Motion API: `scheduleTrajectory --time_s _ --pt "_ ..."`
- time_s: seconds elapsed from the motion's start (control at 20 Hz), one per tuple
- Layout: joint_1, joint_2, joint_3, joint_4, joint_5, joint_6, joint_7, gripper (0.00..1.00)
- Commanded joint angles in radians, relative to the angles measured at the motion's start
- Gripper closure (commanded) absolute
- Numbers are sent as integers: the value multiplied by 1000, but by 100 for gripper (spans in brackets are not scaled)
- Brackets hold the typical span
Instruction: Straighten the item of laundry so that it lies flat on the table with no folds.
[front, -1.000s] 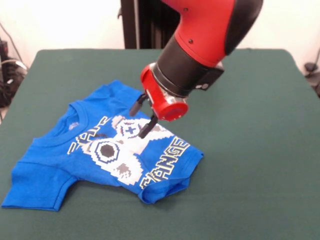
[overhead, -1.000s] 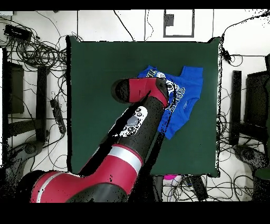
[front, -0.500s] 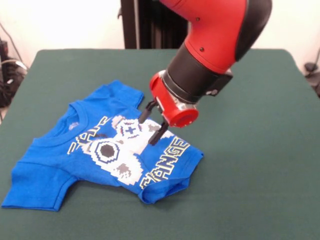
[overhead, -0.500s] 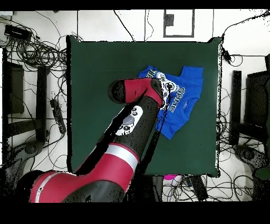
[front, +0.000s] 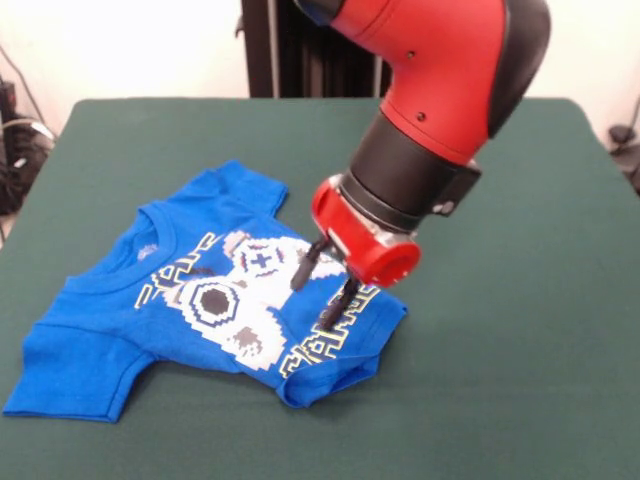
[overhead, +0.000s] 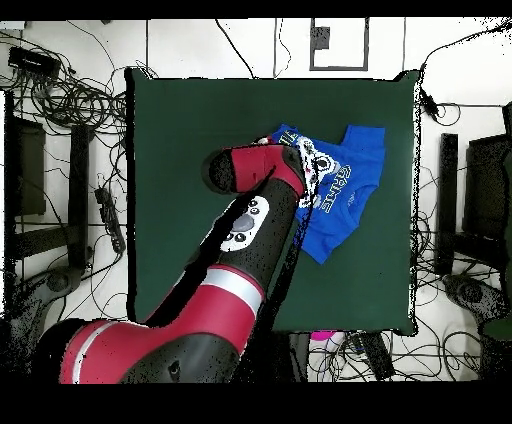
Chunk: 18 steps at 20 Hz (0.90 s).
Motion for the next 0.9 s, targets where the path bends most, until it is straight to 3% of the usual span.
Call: scheduleTrajectory --time_s 0.05,0.6,0.9 --pt "7 75 190 -58 67 -57 77 0" --pt "10 149 189 -163 103 2 87 0" --pt "15 209 163 -226 152 -39 147 0"
